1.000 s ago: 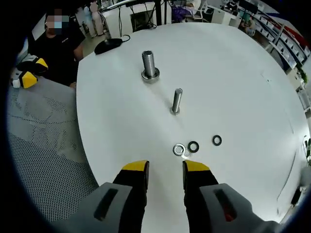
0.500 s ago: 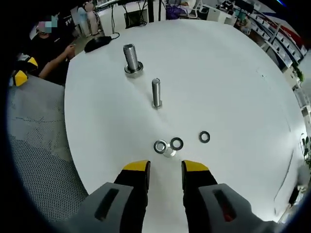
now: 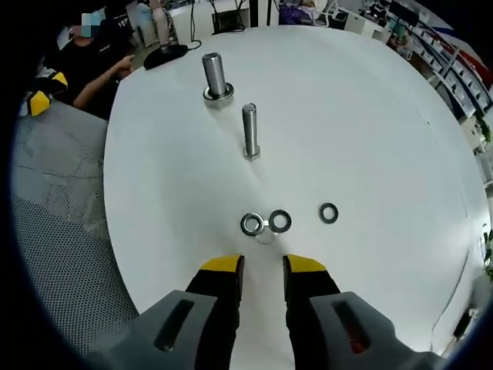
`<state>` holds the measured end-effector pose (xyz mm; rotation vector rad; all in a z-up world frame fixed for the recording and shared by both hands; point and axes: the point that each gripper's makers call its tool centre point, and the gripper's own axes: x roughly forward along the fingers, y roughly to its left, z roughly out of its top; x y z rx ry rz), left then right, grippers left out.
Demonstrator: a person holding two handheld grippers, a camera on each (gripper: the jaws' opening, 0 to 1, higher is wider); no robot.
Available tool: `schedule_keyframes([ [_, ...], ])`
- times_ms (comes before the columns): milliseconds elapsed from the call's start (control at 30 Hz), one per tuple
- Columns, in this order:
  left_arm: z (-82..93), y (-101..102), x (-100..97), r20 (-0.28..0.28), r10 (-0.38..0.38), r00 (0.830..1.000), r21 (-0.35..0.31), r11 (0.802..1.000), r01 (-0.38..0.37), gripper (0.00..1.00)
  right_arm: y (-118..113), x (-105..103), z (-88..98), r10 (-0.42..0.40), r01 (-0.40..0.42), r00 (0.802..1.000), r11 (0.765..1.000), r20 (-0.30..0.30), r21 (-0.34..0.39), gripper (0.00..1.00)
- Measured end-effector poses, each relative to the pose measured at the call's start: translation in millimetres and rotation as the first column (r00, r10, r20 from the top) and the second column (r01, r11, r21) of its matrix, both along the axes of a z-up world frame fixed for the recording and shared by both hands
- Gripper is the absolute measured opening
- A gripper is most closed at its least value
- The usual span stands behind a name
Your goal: Place the washer onto the threaded stud by aligning its center hole with the stud, sliding it down to the base, and recovering from edge contact or off-axis alignment until the washer reaches the visible bottom stop.
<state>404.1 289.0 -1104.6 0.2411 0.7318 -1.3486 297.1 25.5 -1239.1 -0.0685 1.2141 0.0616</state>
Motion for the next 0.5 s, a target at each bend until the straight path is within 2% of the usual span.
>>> schedule_keyframes([
  [200,0.3,0,0.6,-0.001,0.004,1.0,-0.001,1.0,-0.004,0.19,-2,10,-0.7,-0.001,0.001,1.0,1.0,0.003,0.006,0.24],
  [367,0.1,0,0.1,-0.001,0.0,1.0,0.001,1.0,0.0,0.19,2,13,0.9,0.039,-0.039,0.999,0.999,-0.018,-0.001,0.22],
  [433,0.0,0,0.2,-0.001,0.0,1.0,0.0,1.0,0.0,0.19,-10,20,-4.5,0.062,-0.062,0.998,0.998,-0.024,-0.005,0.21],
  [500,0.0,0,0.3,-0.001,0.001,1.0,0.0,1.0,-0.001,0.19,2,17,0.5,0.091,-0.091,0.996,0.996,-0.023,-0.011,0.18],
])
